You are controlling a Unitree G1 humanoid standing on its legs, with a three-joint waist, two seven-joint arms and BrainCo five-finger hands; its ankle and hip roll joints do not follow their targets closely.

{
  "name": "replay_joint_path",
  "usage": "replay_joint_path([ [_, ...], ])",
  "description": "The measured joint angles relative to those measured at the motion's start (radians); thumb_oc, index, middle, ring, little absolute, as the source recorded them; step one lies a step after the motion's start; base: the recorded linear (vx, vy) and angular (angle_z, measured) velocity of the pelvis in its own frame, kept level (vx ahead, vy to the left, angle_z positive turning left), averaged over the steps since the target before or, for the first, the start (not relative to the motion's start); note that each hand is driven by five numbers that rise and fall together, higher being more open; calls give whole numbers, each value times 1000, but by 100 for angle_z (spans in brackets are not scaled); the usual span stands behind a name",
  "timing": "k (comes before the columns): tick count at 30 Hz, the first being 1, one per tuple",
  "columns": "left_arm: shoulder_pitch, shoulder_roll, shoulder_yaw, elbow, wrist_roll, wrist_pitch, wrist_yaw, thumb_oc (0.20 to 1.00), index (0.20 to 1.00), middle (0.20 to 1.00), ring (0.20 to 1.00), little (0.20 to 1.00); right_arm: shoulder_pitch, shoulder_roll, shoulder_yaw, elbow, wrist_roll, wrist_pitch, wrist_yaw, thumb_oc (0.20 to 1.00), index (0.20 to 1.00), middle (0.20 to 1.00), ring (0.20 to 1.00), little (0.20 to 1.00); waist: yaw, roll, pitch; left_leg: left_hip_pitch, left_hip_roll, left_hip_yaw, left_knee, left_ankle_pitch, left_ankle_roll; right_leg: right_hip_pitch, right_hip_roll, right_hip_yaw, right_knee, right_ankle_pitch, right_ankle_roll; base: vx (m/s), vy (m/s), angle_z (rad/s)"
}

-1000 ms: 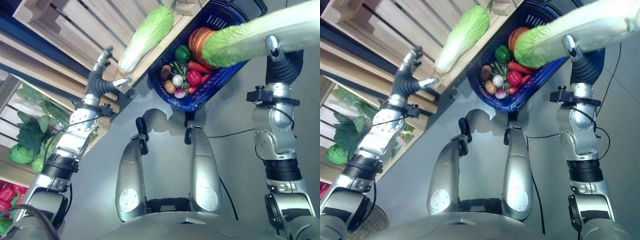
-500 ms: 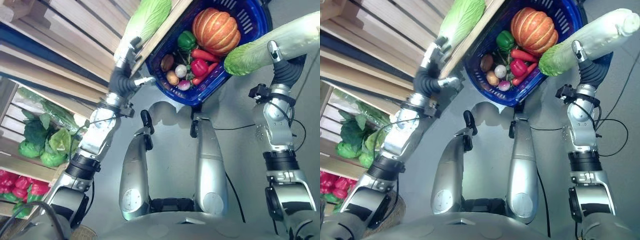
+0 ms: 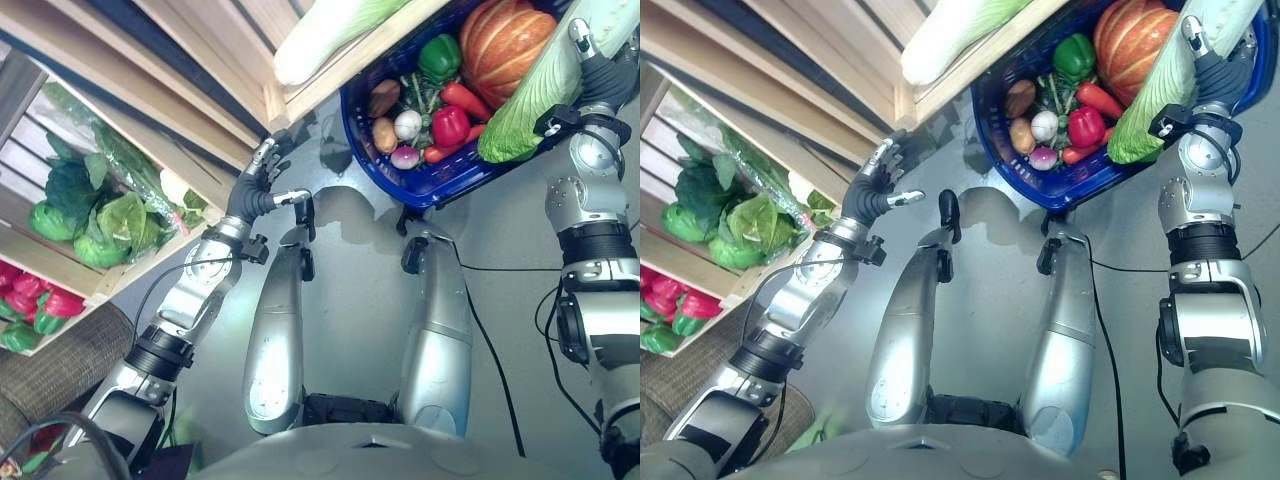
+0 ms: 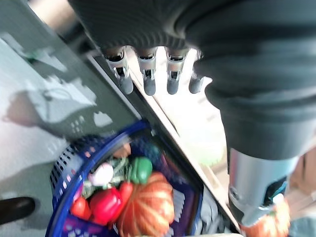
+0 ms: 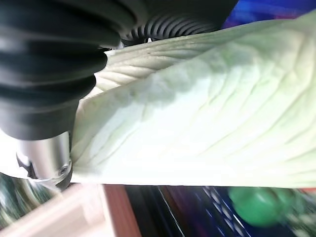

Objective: Pick up fruits and vegetables into the basket

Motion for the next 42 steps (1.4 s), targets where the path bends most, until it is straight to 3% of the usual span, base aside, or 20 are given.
replay_joint_path([
  [6,-3,17,4,4,-3,-26,-6,1000,1000,1000,1000,1000,-34,37,41,95,84,75,93,200,200,200,200,200,38,0,0,-43,-9,-27,30,-2,3,-18,-20,-22,25,-15,1,13,-37,15],
  [12,-8,17,4,17,-29,-41,-50,1000,1000,1000,1000,1000,-67,112,41,225,309,167,205,200,200,200,200,200,57,0,0,-90,-18,-47,62,-5,8,-43,-34,-38,41,-17,1,0,-23,8],
  [13,-8,17,4,17,-29,-42,-50,1000,1000,1000,1000,1000,-67,110,41,231,318,170,210,529,529,529,529,529,59,0,0,-90,-20,-47,64,-7,10,-43,-36,-37,43,-18,3,-7,-29,7],
  [14,-8,21,4,17,-28,-45,-51,1000,1000,1000,1000,1000,-65,108,40,236,331,175,213,1000,1000,1000,1000,1000,59,0,0,-91,-23,-48,66,-7,11,-42,-39,-36,46,-19,4,-8,-25,5],
  [21,-30,30,4,11,-16,-103,-69,1000,1000,1000,1000,1000,0,123,43,272,362,178,177,1000,1000,1000,1000,1000,57,0,0,-98,-23,-61,79,-9,13,-37,-34,-38,39,-17,6,-7,-12,2],
  [31,-141,23,4,-60,50,-238,-7,1000,1000,1000,1000,1000,144,198,32,104,347,21,-62,1000,1000,1000,1000,1000,-24,-1,1,-24,-17,-4,68,-27,38,25,15,48,-34,29,43,-16,58,-15],
  [36,-210,3,3,-115,97,-247,87,1000,1000,1000,1000,1000,235,208,37,-46,189,-35,-182,1000,1000,1000,1000,1000,-79,-1,1,32,-8,38,39,-31,48,72,34,78,-95,62,55,-12,47,-20],
  [42,-235,-38,5,-119,200,-224,223,1000,1000,1000,1000,1000,398,224,84,-325,-70,-62,-234,1000,1000,1000,1000,1000,-147,-2,1,106,-4,84,-13,-32,47,103,52,120,-119,68,52,-2,78,-18],
])
